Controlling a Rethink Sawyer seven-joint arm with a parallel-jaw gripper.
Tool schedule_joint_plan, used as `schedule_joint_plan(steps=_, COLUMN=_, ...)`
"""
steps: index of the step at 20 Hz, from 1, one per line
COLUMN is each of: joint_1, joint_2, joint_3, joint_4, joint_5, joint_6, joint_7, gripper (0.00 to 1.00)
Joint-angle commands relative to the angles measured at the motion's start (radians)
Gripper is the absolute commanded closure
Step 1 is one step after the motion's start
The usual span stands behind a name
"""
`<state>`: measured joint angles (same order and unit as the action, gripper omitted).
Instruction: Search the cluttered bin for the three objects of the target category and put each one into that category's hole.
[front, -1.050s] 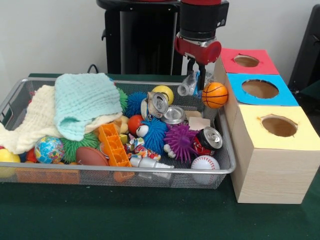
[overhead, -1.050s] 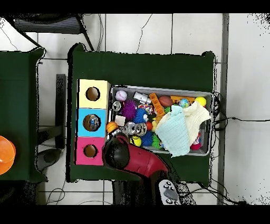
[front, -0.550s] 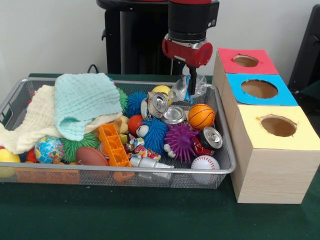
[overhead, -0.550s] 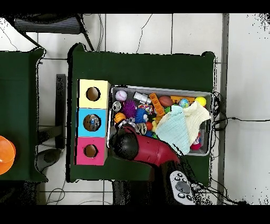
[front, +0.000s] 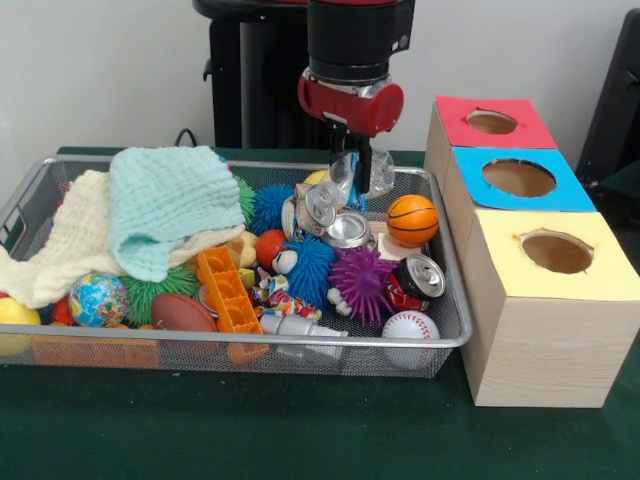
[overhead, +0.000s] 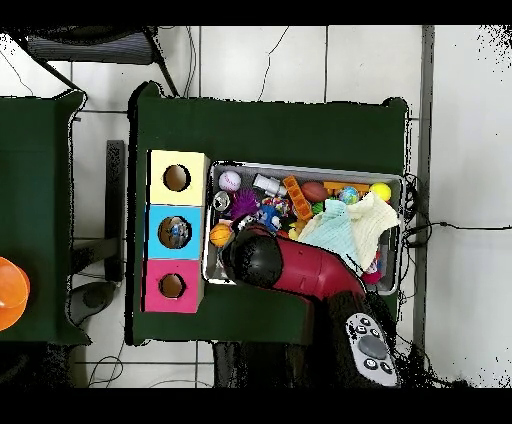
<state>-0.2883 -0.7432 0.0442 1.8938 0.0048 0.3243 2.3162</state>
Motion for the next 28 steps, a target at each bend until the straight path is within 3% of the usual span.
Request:
schedule_joint_plan(steps=1, joint_1=0.054, joint_2=-0.113, joint_3=0.064, joint_4=-0.024, joint_5=-0.01, joint_6=0.185, joint_7=0.001, gripper=1.0)
schedule_joint_plan(steps=5, joint_1=0.105, joint_2=-0.152, joint_3=0.04, joint_4=-0.047, joint_5=0.008, joint_6=0.274, joint_7=0.045, gripper=1.0)
schedule_joint_plan(steps=11, joint_1=0.145, joint_2=-0.158, joint_3=0.022, joint_4=-0.088, joint_5=0.021, joint_6=0.329, joint_7=0.079, gripper=1.0)
schedule_joint_plan(steps=19, joint_1=0.17, joint_2=-0.089, joint_3=0.038, joint_4=-0.03, joint_5=0.049, joint_6=0.149, joint_7=0.131, gripper=1.0)
schedule_joint_plan(steps=23, joint_1=0.191, joint_2=-0.051, joint_3=0.039, joint_4=-0.03, joint_5=0.064, joint_6=0.093, joint_7=0.158, gripper=1.0)
schedule_joint_plan(steps=28, joint_1=0.265, joint_2=-0.031, joint_3=-0.005, joint_4=-0.037, joint_5=0.098, joint_6=0.065, joint_7=0.225, gripper=1.0)
